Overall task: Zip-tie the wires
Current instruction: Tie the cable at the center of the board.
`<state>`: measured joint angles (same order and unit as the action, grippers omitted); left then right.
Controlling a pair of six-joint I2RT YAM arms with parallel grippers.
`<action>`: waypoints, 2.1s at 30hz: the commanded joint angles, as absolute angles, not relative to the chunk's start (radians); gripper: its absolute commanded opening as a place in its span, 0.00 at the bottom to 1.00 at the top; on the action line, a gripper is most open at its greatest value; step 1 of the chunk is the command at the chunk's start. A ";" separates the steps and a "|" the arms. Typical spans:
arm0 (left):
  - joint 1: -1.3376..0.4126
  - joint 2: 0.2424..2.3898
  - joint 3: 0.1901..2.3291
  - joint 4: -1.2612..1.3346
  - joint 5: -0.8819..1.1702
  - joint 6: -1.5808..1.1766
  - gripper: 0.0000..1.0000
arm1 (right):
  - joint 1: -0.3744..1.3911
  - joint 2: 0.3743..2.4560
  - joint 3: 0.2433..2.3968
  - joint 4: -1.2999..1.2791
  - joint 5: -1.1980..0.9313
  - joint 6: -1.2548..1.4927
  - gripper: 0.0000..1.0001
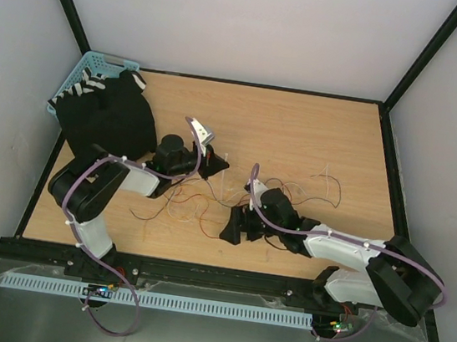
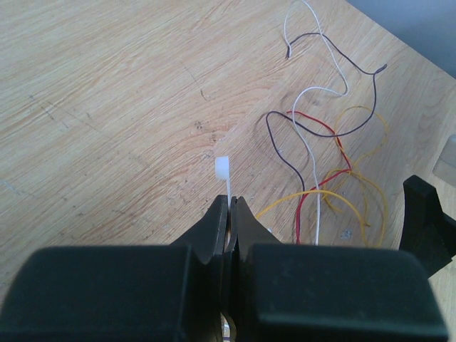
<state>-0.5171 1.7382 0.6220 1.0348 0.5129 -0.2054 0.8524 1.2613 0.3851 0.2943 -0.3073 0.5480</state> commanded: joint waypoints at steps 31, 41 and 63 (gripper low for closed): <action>-0.578 1.659 0.487 1.100 0.512 -0.148 0.00 | 0.790 1.569 0.587 0.302 -0.239 0.418 0.99; -0.592 1.694 0.459 1.109 0.463 -0.206 0.00 | 0.773 1.587 0.600 0.390 -0.284 0.415 0.99; -0.576 1.795 0.514 1.094 0.574 -0.319 0.00 | 0.837 0.891 0.244 0.603 -0.131 -0.136 0.99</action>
